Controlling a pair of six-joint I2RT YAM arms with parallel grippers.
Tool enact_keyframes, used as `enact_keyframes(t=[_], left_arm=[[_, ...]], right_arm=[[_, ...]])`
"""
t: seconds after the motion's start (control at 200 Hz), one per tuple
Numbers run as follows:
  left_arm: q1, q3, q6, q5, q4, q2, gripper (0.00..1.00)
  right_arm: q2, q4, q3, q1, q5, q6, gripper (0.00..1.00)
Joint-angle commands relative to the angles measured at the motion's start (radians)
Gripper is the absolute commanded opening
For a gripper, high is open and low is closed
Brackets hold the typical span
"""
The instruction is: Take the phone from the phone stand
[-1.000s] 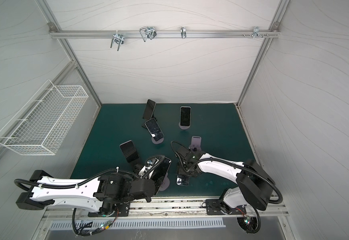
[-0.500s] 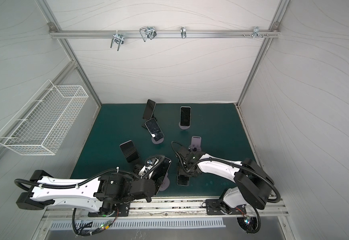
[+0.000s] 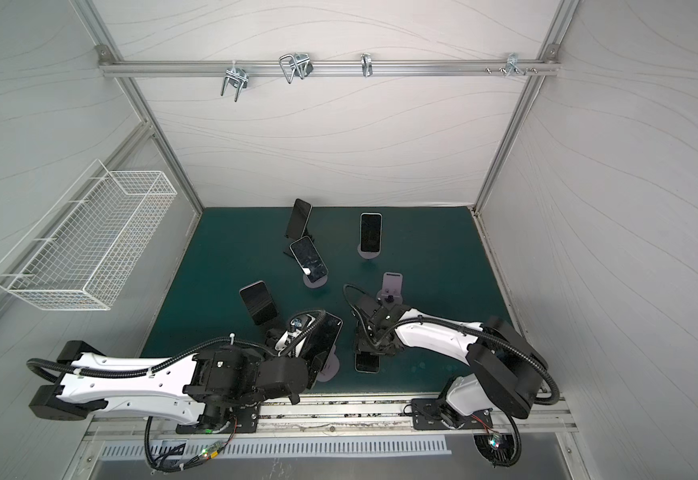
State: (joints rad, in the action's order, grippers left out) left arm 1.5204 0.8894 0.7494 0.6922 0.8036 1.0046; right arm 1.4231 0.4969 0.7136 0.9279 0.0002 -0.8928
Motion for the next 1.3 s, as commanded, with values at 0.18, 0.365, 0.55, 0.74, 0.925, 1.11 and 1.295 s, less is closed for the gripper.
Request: enact_keyframes(t=[0.18,0.365,0.55,0.74,0.925,1.11,1.295], left_arm=[[0.004,0.003,0.060,0.022,0.015,-0.032,0.99],[0.004,0.006,0.062,0.020,0.042,-0.046,0.99],[0.004,0.013,0.082,0.047,0.104,-0.083,0.99],[0.005,-0.021,0.096,0.044,0.094,-0.141,0.99],[0.004,-0.047,0.098,0.005,0.064,-0.149,0.99],[0.004,-0.051,0.094,0.003,0.044,-0.144,0.99],[0.004,-0.051,0.080,0.010,0.039,-0.147,0.99]], right_arm=[[0.109,-0.038,-0.027,-0.004,-0.009,-0.003,0.57],[0.141,-0.045,-0.022,-0.003,-0.024,-0.006,0.67],[0.155,-0.027,-0.006,-0.001,-0.005,0.000,0.72],[0.164,-0.032,-0.007,-0.001,0.000,-0.003,0.80],[0.180,-0.044,-0.006,-0.001,-0.021,-0.006,0.84],[0.167,-0.042,-0.004,-0.001,-0.026,-0.007,0.86],[0.088,-0.014,0.001,-0.003,0.011,-0.008,0.91]])
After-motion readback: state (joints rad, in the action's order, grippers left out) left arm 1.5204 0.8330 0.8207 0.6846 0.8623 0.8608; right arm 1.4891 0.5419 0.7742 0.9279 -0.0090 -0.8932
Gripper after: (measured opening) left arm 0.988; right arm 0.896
